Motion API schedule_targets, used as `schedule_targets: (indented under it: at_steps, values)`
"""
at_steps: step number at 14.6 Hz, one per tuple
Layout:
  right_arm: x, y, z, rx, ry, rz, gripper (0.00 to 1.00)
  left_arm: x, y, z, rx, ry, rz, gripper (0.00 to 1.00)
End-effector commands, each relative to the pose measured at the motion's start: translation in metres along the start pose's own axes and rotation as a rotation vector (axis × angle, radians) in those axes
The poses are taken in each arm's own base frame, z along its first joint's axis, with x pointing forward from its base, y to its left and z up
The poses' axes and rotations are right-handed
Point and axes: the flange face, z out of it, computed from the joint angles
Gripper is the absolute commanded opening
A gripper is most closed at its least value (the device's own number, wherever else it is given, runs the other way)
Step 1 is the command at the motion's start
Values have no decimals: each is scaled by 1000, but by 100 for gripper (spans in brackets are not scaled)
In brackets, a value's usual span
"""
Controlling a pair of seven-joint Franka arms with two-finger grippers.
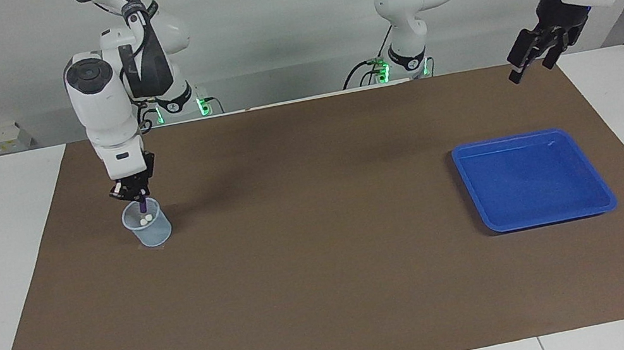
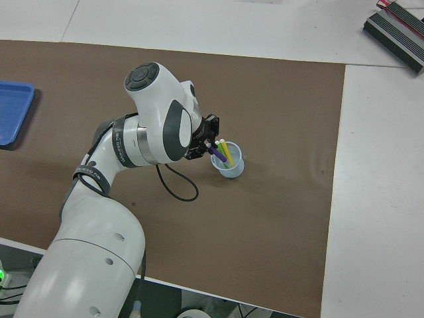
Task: Transfer and insert pens with both arms
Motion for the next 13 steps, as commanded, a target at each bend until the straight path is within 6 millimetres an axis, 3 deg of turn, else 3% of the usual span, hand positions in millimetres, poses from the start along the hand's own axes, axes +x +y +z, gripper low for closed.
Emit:
schedule_targets:
  at_steps: [1,3,4,5,8,11,13]
  values:
    - [-19,-5,8,23,24,57,0,1,0,-11,90,-8,30,100]
    - [-20,-4,7,47,37,72,26,-3,12,-12,182,15,128,100]
    - [-19,-6,6,62,49,81,50,-3,9,-12,190,9,161,100]
    - [-19,-6,4,81,54,92,68,-2,4,-13,194,6,175,100]
    - [-22,-1,-21,116,46,104,70,-1,-12,-3,193,-14,207,100]
    - [-33,7,-58,173,38,145,70,-5,-12,12,183,-33,213,100]
    - [-42,5,-69,223,-4,240,70,-7,-11,17,154,-37,211,100]
